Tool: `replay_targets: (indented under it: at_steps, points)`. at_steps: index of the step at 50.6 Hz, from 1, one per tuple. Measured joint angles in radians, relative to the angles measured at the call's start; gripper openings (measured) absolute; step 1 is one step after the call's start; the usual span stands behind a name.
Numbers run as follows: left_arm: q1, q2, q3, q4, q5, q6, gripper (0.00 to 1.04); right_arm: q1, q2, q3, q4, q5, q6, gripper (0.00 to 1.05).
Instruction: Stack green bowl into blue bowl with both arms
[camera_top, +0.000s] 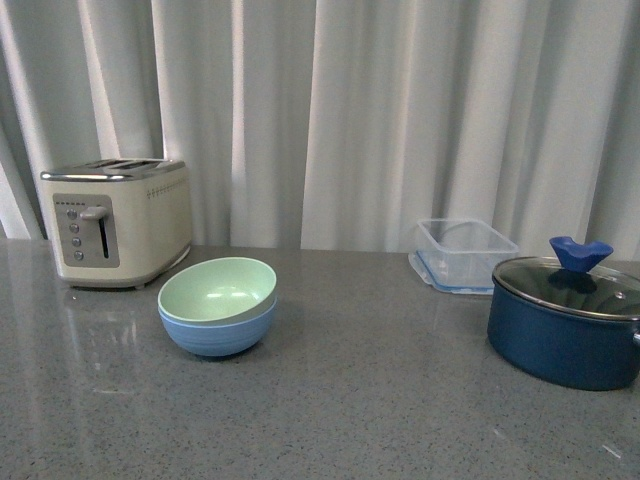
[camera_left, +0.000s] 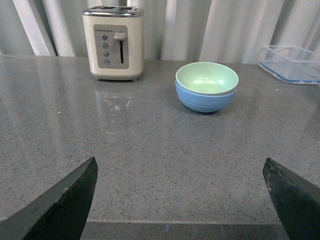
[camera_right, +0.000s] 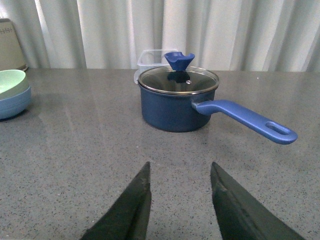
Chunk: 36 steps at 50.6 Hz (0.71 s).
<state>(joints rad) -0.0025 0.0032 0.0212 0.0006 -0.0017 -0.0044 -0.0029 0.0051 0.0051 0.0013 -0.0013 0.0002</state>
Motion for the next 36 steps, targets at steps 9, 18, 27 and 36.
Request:
replay_targets:
  at_steps: [9, 18, 27, 36]
  points:
    - [0.0, 0.0, 0.0, 0.0, 0.0, 0.0, 0.98, 0.0, 0.0, 0.0, 0.0, 0.0, 0.0, 0.76]
    - [0.0, 0.0, 0.0, 0.0, 0.0, 0.0, 0.98, 0.0, 0.0, 0.0, 0.0, 0.0, 0.0, 0.94]
    - [0.0, 0.0, 0.0, 0.0, 0.0, 0.0, 0.98, 0.0, 0.0, 0.0, 0.0, 0.0, 0.0, 0.95]
    - [0.0, 0.0, 0.0, 0.0, 0.0, 0.0, 0.98, 0.0, 0.0, 0.0, 0.0, 0.0, 0.0, 0.95]
